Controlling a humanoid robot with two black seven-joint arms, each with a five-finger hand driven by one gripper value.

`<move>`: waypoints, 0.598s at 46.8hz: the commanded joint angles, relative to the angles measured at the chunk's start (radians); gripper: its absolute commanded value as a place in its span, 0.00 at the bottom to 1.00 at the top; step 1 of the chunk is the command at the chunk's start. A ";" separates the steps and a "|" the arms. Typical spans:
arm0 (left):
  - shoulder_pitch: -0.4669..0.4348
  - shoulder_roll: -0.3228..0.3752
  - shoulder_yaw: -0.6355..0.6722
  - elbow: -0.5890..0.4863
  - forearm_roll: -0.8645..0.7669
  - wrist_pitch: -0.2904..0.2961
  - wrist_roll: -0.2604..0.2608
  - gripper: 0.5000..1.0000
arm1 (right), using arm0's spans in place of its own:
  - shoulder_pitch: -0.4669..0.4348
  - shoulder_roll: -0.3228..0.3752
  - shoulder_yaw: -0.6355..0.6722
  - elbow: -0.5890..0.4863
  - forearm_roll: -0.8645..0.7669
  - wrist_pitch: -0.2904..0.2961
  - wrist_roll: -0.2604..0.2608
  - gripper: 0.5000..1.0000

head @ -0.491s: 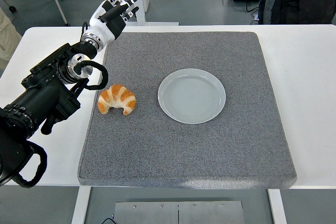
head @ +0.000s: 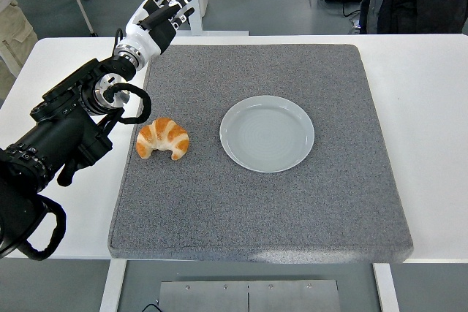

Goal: Place the bread on the plate

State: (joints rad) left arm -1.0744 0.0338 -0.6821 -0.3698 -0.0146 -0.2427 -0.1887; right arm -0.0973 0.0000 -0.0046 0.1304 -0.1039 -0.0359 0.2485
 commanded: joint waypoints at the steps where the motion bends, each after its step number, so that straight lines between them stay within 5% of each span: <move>1: -0.002 0.008 -0.004 -0.015 -0.007 -0.016 0.003 0.98 | -0.001 0.000 0.000 0.000 0.000 0.001 0.000 1.00; 28: 0.074 0.228 0.068 -0.457 0.008 0.089 0.069 0.98 | 0.001 0.000 0.000 0.000 0.000 0.001 0.000 1.00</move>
State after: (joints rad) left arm -1.0021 0.2274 -0.6373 -0.7817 -0.0069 -0.1631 -0.1177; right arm -0.0976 0.0000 -0.0045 0.1304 -0.1041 -0.0360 0.2485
